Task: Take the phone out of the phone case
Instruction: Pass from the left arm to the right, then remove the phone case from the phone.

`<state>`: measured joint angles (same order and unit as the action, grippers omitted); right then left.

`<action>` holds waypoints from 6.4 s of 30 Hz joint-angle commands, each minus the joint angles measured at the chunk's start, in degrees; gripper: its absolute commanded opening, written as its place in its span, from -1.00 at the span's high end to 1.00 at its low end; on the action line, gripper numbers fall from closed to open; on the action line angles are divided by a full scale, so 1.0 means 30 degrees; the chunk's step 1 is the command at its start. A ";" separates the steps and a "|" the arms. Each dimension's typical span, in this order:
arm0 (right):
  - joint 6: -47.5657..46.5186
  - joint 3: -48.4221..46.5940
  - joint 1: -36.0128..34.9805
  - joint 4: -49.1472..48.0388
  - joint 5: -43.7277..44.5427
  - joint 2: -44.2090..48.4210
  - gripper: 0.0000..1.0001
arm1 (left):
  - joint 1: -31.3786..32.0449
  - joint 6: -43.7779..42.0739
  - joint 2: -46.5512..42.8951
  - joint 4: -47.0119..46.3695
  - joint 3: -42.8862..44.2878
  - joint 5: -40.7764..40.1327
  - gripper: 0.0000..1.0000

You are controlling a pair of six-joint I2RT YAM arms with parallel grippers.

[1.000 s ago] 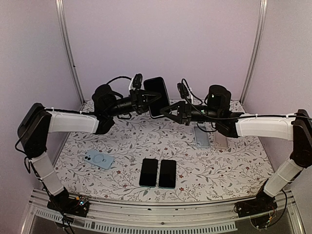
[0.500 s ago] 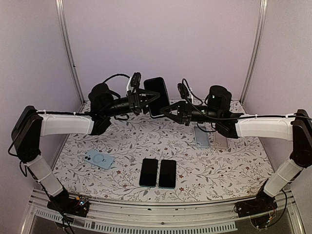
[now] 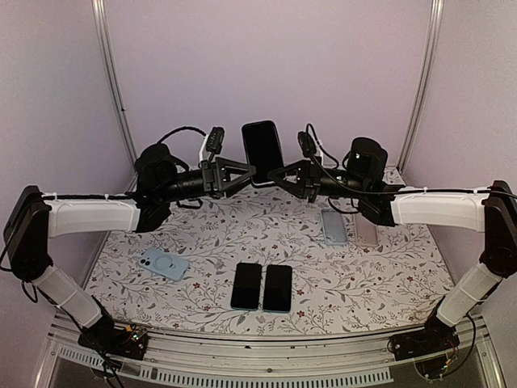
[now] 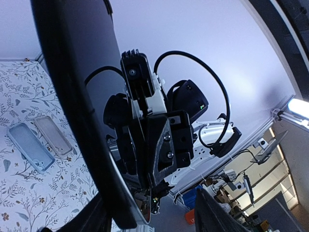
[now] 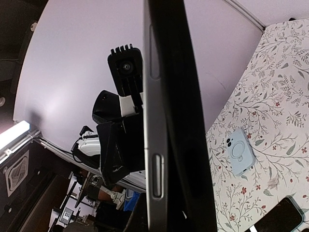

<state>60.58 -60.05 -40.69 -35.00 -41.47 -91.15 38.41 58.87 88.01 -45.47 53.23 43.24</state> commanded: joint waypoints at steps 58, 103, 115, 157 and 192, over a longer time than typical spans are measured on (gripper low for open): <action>0.1589 -0.0960 -0.0053 -0.2971 0.0541 -0.0170 1.00 | 0.0515 -0.3522 -0.0420 0.2382 -0.0104 -0.1875 0.26; 0.1699 -0.0741 -0.0299 -0.3010 0.0209 0.0151 1.00 | 0.0573 -0.2924 -0.0464 0.2067 0.0118 -0.4570 0.18; 0.1810 -0.0745 -0.0319 -0.3010 -0.0010 0.0092 1.00 | 0.0299 -0.3408 -0.0734 0.2076 0.0499 -0.5140 0.18; 0.1972 -0.0820 -0.0486 -0.1608 -0.0063 -0.0859 1.00 | -0.0143 -0.2289 0.0440 -0.0108 0.1811 -0.3870 0.84; 0.1094 -0.0195 -0.0515 0.0098 0.0204 0.0087 1.00 | -0.0986 -0.3784 0.0014 0.6274 0.1223 -1.1667 1.00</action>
<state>66.13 -61.39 -42.00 -33.74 -41.93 -93.54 35.92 48.95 89.69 -28.38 55.92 10.98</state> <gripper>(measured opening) 0.081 0.099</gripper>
